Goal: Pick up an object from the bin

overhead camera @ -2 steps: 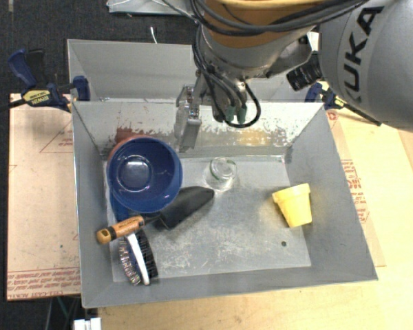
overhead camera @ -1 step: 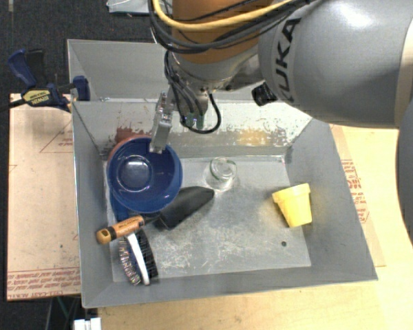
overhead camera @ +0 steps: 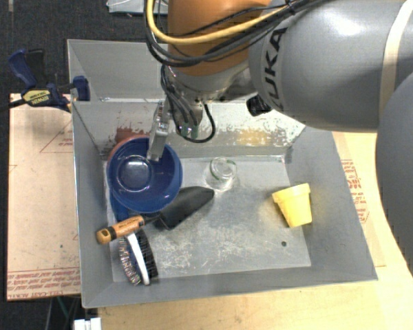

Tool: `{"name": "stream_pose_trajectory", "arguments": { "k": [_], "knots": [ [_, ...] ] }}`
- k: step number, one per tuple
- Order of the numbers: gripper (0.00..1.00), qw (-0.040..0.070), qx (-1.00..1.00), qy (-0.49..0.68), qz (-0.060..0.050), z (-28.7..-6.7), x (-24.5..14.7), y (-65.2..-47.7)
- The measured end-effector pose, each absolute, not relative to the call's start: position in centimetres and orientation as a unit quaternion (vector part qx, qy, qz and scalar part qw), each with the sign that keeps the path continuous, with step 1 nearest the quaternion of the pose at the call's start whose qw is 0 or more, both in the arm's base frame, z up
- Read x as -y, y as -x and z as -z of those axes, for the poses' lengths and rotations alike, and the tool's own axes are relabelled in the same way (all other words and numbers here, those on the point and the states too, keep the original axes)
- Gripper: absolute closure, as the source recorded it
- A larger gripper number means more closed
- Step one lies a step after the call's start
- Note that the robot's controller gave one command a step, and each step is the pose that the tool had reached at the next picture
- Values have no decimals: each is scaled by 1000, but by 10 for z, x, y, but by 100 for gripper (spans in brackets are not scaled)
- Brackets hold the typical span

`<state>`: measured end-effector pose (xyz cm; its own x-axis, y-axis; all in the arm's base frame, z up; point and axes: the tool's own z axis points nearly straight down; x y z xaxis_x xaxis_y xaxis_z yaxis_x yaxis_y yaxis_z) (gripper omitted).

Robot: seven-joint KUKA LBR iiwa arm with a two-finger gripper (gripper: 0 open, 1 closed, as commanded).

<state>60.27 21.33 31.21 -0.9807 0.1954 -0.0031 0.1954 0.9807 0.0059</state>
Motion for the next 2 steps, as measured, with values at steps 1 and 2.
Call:
{"name": "stream_pose_trajectory", "arguments": {
  "k": [1, 2],
  "knots": [
    [100, 1, -992, -128, -3, -263, -195, -644],
    [100, -1, -997, -74, -4, -241, -241, -578]
  ]
}}
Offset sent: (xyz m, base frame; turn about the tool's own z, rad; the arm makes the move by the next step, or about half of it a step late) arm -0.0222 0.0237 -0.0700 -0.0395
